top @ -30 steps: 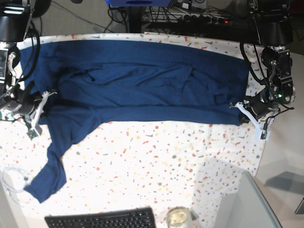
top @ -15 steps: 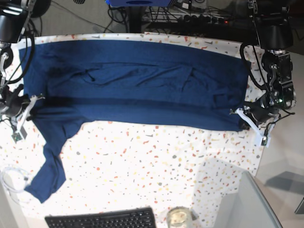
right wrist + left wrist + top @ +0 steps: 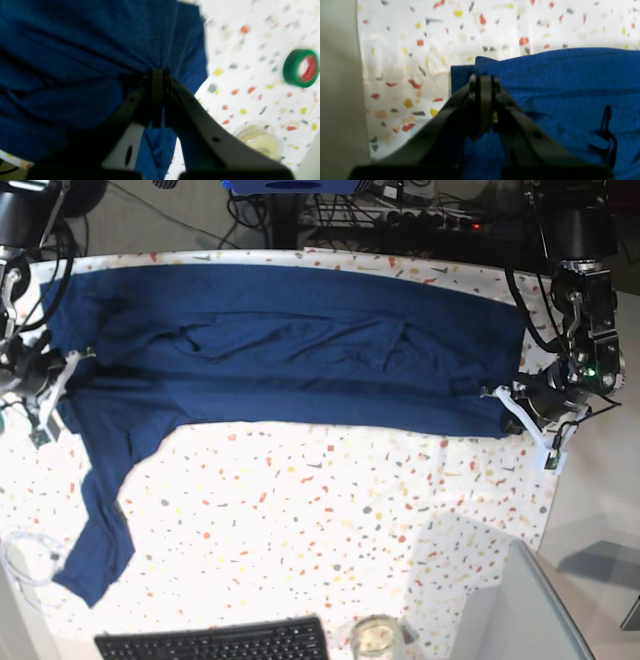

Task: Layout the t-shirt on the table in an organized manner, then fold the t-shirt properly
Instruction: 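Lay the folded half onto the shoulder half with both grippers, then release the shirt and move the right gripper to the hanging sleeve, then grasp the hanging navy sleeve with the right gripper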

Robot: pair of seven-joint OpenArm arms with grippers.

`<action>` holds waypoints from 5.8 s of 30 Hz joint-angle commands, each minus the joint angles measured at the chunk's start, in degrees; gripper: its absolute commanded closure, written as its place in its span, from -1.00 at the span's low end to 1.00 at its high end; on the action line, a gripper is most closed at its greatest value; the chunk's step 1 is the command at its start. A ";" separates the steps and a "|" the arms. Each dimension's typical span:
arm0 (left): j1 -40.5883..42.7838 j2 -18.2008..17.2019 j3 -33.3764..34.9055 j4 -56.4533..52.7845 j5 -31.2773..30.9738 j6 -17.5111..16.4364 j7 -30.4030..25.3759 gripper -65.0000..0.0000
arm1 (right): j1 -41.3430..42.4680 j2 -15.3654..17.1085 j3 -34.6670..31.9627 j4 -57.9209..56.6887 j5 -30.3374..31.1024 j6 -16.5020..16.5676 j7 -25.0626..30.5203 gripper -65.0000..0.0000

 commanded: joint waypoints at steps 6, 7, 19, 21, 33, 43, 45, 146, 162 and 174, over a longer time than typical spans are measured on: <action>-0.22 -0.99 -0.49 1.18 -0.46 -0.05 -0.98 1.00 | -2.14 0.73 0.46 0.97 0.55 0.00 0.78 0.98; -0.22 -0.99 -0.49 1.18 -0.46 -0.05 -0.89 1.00 | -2.41 0.73 0.46 0.97 0.55 0.00 0.78 0.98; 2.68 -0.99 -0.32 1.09 -0.46 -0.05 -1.15 1.00 | -3.99 -0.68 0.46 0.88 0.37 -0.09 0.69 0.98; 3.29 -0.91 -0.49 1.09 -0.46 -0.05 -1.24 1.00 | -4.87 -0.94 0.46 1.23 0.46 -0.09 -0.19 0.98; 3.73 0.41 -0.49 6.10 -0.54 -0.05 -0.89 1.00 | -5.92 -1.38 0.55 6.77 0.37 -0.26 -4.50 0.98; 6.46 0.41 -0.49 4.79 -0.37 -0.05 -0.98 1.00 | -6.01 -1.20 5.21 6.51 0.37 -0.09 -4.94 0.98; 6.98 0.41 -0.49 5.05 -0.37 -0.05 -0.89 1.00 | -6.01 -1.55 5.21 6.25 0.37 -0.09 -4.94 0.98; 17.88 10.17 -23.26 17.36 -0.54 -0.05 -1.15 1.00 | 39.97 1.43 -15.10 -59.25 -5.60 -17.05 29.44 -0.18; 17.80 9.99 -23.26 15.34 -0.54 -0.05 -1.24 1.00 | 38.30 1.52 -14.66 -58.28 -5.43 -16.61 31.55 1.00; 16.30 9.82 -23.26 15.25 0.07 -0.05 -0.98 1.00 | 18.08 1.17 -14.66 -18.90 1.87 -16.53 20.03 1.00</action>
